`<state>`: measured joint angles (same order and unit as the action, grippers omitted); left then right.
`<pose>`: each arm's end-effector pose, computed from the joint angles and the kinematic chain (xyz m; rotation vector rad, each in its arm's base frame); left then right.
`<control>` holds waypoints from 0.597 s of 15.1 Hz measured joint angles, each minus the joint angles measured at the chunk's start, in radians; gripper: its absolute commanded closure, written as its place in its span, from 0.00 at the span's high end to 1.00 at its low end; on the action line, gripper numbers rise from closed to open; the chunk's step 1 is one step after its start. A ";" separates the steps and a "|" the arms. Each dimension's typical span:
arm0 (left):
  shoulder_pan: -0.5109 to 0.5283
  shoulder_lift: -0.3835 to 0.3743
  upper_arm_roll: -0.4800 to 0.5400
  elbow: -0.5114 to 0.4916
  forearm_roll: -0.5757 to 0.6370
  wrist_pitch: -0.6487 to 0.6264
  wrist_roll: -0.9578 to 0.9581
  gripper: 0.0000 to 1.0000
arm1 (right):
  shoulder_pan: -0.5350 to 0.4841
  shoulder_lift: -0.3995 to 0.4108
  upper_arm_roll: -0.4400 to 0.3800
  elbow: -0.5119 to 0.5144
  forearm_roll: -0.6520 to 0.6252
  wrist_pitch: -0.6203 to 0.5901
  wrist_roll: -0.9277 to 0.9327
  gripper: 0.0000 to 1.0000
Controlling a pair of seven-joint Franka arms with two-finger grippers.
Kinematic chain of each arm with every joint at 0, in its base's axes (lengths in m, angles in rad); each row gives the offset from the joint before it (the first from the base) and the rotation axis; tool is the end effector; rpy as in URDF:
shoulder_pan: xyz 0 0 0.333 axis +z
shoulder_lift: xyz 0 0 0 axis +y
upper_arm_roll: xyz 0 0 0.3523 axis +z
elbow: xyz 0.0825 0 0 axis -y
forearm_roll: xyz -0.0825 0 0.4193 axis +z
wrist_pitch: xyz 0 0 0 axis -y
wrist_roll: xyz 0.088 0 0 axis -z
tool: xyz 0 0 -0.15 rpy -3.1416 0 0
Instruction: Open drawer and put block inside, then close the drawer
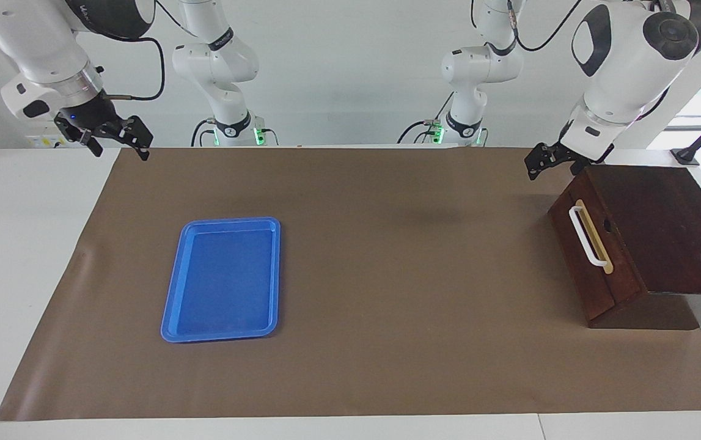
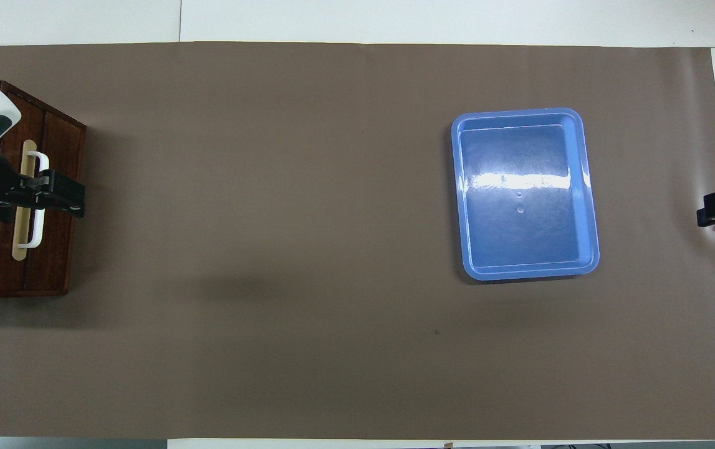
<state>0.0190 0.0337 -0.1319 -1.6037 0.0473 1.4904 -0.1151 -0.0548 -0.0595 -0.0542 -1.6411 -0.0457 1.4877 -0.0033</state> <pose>0.5805 -0.0572 0.5758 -3.0747 -0.0035 0.2170 0.5510 -0.0683 0.6100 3.0964 -0.1660 -0.1493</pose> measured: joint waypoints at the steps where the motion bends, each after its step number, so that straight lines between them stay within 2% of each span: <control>1: 0.000 0.000 0.000 0.003 0.000 0.001 0.010 1.00 | 0.000 0.000 0.000 0.000 0.000 0.000 0.000 1.00; 9: 0.023 0.000 0.009 0.015 -0.048 0.029 0.080 1.00 | 0.000 0.000 0.000 0.000 0.000 0.000 0.000 1.00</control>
<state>0.0419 0.0339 -0.1228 -1.5891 -0.0005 1.5197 -0.0352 -0.0548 -0.0595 -0.0542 -1.6411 -0.0457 1.4877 -0.0033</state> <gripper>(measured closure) 0.000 0.000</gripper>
